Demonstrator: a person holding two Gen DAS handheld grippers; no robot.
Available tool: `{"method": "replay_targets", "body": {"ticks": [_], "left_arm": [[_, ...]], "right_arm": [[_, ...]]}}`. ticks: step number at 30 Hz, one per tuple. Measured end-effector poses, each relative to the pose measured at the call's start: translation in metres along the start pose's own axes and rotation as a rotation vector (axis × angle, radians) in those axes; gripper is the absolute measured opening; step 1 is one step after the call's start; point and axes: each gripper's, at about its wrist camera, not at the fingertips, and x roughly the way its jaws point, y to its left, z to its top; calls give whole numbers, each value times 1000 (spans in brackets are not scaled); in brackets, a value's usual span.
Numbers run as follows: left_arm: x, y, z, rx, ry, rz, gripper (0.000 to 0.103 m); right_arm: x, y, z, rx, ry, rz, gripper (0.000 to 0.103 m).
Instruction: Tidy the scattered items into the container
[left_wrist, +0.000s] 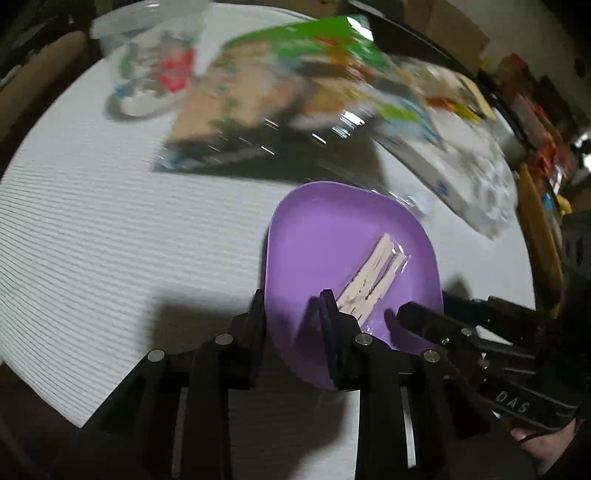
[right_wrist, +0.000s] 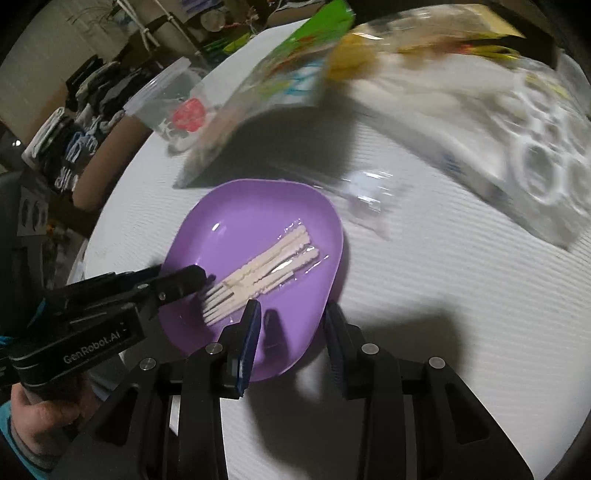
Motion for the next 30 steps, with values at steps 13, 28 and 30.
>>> {"method": "replay_targets", "body": {"ticks": [13, 28, 30], "left_arm": [[-7, 15, 10, -3, -43, 71, 75], [9, -153, -15, 252, -132, -50, 103], [25, -170, -16, 267, -127, -33, 103]], "right_arm": [[-13, -19, 25, 83, -48, 15, 64], [-118, -159, -37, 180, -242, -385, 103], [-118, -172, -40, 174, -245, -401, 103]]}}
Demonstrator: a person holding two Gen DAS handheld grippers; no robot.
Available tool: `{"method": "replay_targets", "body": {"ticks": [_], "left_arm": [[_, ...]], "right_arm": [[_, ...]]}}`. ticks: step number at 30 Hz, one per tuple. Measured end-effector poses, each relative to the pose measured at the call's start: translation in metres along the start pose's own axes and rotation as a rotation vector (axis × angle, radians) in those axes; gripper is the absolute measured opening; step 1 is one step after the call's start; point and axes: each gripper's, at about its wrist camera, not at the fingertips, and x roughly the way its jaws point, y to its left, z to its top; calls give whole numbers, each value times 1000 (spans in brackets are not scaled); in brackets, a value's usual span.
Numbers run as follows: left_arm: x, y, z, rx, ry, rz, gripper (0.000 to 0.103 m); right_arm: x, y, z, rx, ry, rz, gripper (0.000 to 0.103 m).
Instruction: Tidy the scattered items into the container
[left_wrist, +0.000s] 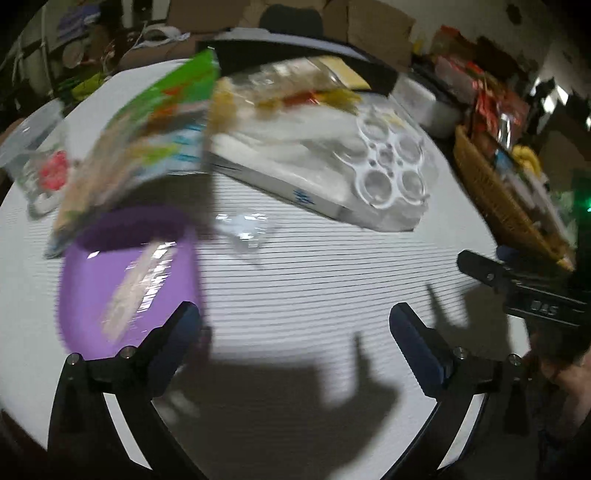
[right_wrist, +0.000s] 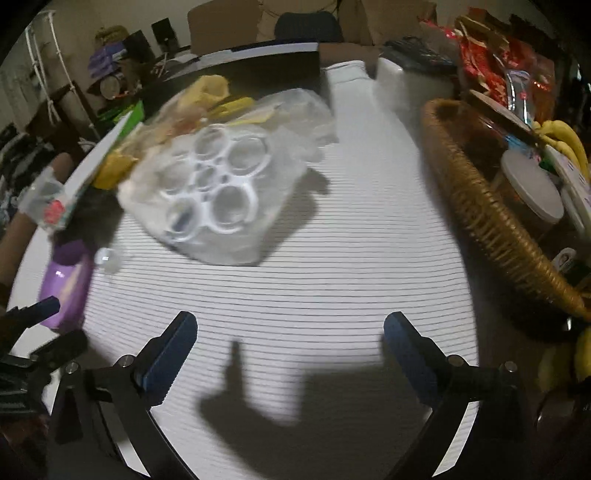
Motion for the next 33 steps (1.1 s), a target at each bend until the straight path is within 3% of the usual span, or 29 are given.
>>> {"method": "replay_targets", "body": {"ticks": [13, 18, 33], "left_arm": [[47, -28, 6, -2, -6, 80, 103], [59, -38, 6, 58, -24, 135, 103], [67, -42, 14, 46, -56, 157, 103]], "right_arm": [[31, -27, -15, 0, -6, -38, 103], [32, -27, -16, -23, -29, -46, 103], [38, -22, -13, -39, -51, -99, 103]]}}
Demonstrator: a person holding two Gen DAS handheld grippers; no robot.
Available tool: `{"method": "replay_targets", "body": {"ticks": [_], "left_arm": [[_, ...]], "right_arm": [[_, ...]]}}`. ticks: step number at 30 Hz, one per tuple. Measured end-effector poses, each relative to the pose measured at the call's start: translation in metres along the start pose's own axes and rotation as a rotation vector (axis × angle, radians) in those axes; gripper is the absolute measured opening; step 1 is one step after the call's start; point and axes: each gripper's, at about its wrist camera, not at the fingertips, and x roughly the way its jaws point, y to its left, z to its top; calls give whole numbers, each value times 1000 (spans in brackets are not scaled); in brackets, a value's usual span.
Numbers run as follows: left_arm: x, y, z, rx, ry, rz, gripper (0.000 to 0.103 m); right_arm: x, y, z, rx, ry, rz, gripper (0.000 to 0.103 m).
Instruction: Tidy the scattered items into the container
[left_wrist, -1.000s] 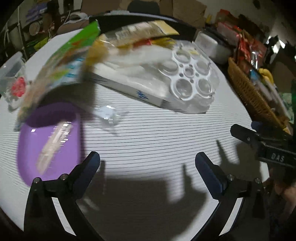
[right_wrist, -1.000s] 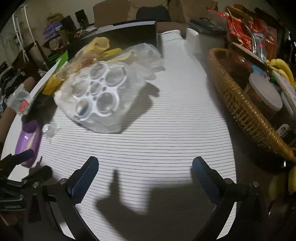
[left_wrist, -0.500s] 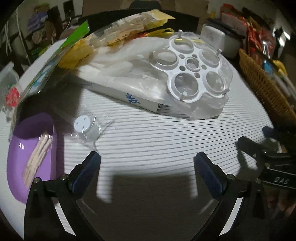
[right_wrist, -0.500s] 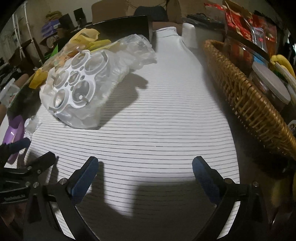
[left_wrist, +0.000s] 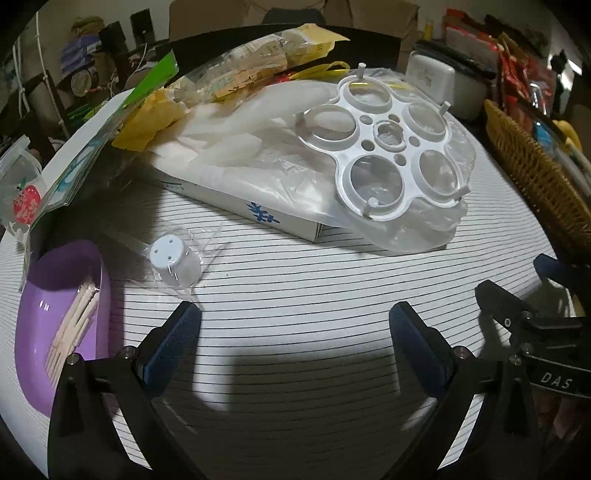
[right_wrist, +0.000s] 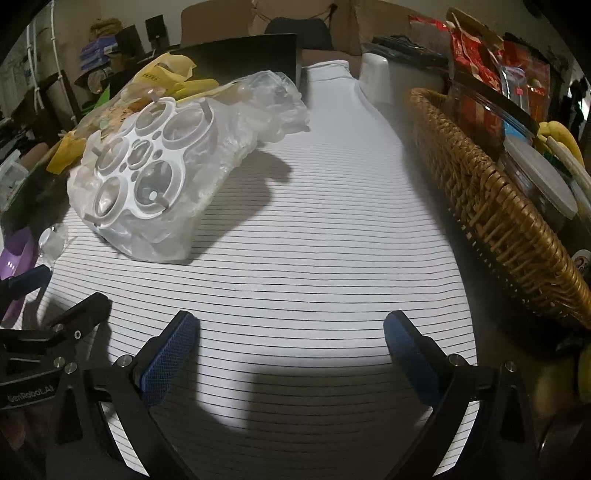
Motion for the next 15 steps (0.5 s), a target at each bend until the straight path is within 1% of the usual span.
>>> {"method": "replay_targets", "body": {"ticks": [15], "left_arm": [[2, -1, 3, -15, 0, 7, 103]], "right_arm": [[0, -1, 0, 1, 0, 1, 103]]}}
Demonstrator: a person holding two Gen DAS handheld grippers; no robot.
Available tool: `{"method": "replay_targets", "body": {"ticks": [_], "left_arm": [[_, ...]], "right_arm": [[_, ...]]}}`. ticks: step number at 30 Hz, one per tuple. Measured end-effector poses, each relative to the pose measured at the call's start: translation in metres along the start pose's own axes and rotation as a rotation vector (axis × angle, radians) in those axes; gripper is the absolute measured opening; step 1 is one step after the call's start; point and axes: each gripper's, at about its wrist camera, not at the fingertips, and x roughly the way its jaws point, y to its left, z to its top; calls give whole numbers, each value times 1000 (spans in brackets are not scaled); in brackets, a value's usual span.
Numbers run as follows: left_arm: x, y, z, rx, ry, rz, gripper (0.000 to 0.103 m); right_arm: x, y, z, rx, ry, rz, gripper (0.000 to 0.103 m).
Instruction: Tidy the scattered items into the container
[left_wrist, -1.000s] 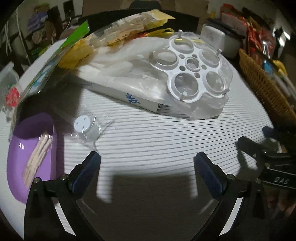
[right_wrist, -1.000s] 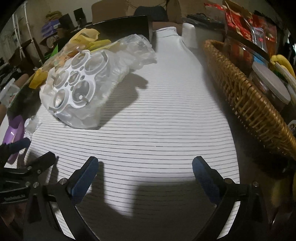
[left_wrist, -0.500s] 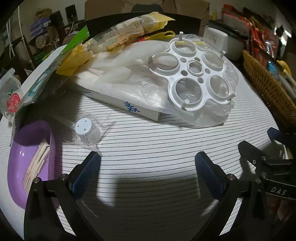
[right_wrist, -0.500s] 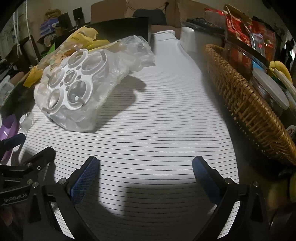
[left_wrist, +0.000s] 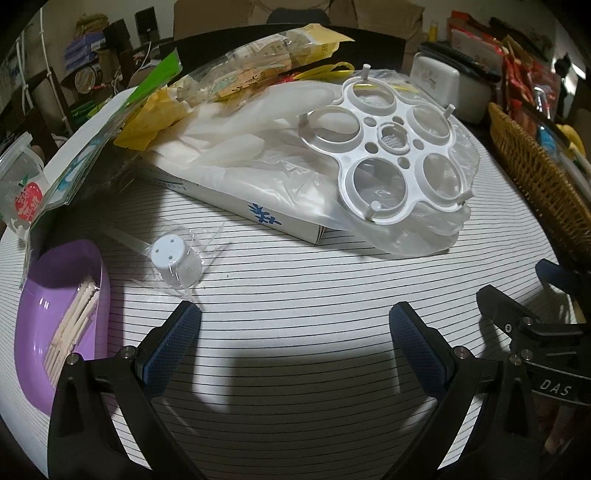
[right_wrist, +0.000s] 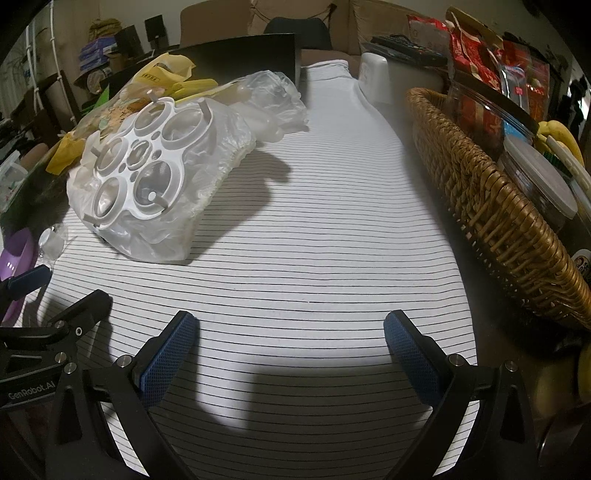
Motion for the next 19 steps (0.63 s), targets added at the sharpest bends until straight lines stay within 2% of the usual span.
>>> {"method": "replay_targets", "body": {"ticks": [19], "left_arm": [[0, 0, 0, 0, 0, 0, 103]], "right_arm": [[0, -1, 0, 0, 0, -1, 103]]}}
